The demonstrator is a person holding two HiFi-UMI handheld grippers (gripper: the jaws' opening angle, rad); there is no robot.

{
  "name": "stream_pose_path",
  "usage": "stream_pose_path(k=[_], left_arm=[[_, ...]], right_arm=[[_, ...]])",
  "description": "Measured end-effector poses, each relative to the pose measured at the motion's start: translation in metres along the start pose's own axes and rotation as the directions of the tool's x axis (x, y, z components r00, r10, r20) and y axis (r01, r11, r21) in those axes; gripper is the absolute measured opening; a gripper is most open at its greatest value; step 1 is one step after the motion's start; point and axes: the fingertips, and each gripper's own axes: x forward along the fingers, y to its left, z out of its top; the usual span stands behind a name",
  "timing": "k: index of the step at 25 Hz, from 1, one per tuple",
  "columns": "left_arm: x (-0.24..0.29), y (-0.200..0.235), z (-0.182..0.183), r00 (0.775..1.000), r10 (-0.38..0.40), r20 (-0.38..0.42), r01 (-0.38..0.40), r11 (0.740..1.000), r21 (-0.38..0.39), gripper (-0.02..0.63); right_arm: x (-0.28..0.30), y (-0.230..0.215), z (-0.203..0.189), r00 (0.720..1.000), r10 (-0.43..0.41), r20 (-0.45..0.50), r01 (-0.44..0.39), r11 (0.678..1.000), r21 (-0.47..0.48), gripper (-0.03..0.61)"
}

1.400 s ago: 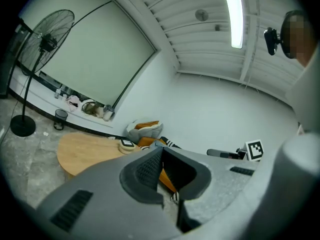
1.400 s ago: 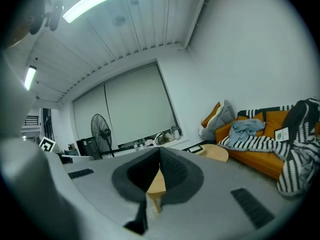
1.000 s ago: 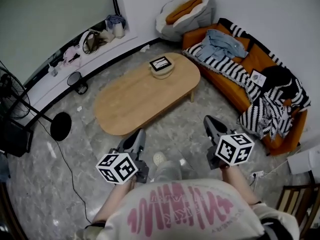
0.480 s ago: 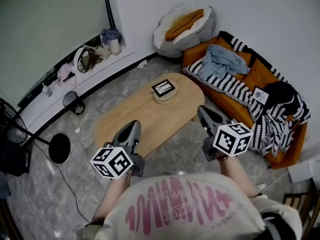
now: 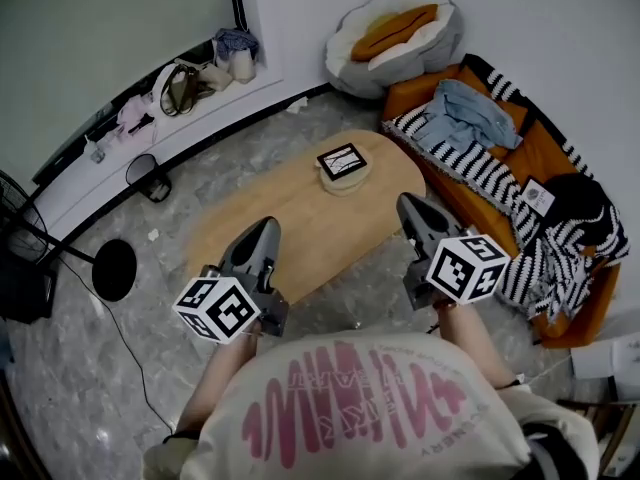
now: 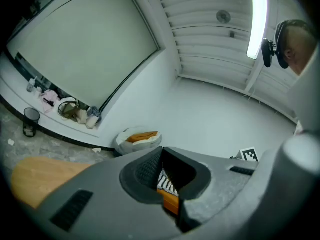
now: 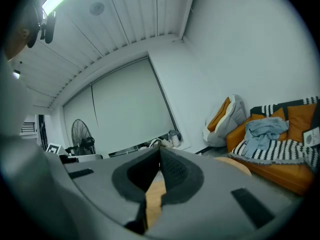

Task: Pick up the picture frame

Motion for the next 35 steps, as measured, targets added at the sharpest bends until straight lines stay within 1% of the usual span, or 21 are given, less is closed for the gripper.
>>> stream_pose_path(k=[4, 7, 9, 12, 16, 19, 22, 27, 30, 32, 35], left_arm=[[-0.002, 0.012, -0.037, 0.997, 0.005, -0.076, -0.009, 0.999, -0.045, 0.003], [-0.006, 0.026, -0.052, 0.991, 0.041, -0.127, -0.046, 0.998, -0.038, 0.004], [-0.008, 0.037, -0.056, 0.987, 0.08, -0.142, -0.085, 0.996, -0.03, 0.003], [-0.007, 0.054, -0.056, 0.983, 0.125, -0.133, -0.132, 0.99, -0.042, 0.003], [0.002, 0.068, -0.056, 0.979, 0.162, -0.126, -0.171, 0.983, -0.059, 0.003], [0.013, 0.078, -0.063, 0.97, 0.186, -0.155, -0.196, 0.98, -0.047, 0.004], [0.024, 0.091, -0.071, 0.961, 0.212, -0.179, -0.226, 0.972, -0.057, 0.003], [0.054, 0.122, -0.069, 0.951, 0.266, -0.159, -0.283, 0.955, -0.092, 0.004], [0.078, 0.137, -0.07, 0.94, 0.309, -0.141, -0.327, 0.936, -0.127, 0.003], [0.096, 0.147, -0.075, 0.923, 0.354, -0.148, -0.373, 0.918, -0.135, 0.004], [0.115, 0.169, -0.086, 0.883, 0.435, -0.177, -0.46, 0.878, -0.134, 0.003]], right_arm=[[0.011, -0.01, -0.036, 0.998, 0.002, -0.068, 0.002, 0.998, 0.056, 0.005], [0.025, -0.02, -0.051, 0.997, 0.003, -0.08, 0.007, 0.993, 0.119, 0.005], [0.036, -0.025, -0.056, 0.997, 0.017, -0.07, -0.004, 0.984, 0.176, 0.005], [0.055, -0.03, -0.061, 0.997, 0.046, -0.057, -0.032, 0.971, 0.235, 0.005], [0.078, -0.044, -0.07, 0.992, 0.052, -0.111, -0.028, 0.977, 0.21, 0.006], [0.099, -0.057, -0.076, 0.987, 0.051, -0.151, -0.02, 0.979, 0.201, 0.005], [0.126, -0.069, -0.088, 0.976, 0.067, -0.205, -0.022, 0.976, 0.215, 0.006], [0.176, -0.095, -0.101, 0.953, 0.095, -0.287, -0.025, 0.97, 0.241, 0.005], [0.204, -0.122, -0.107, 0.935, 0.114, -0.337, -0.02, 0.962, 0.271, 0.005], [0.222, -0.143, -0.113, 0.915, 0.134, -0.381, -0.015, 0.954, 0.299, 0.005], [0.25, -0.172, -0.126, 0.88, 0.155, -0.449, -0.009, 0.95, 0.311, 0.005]])
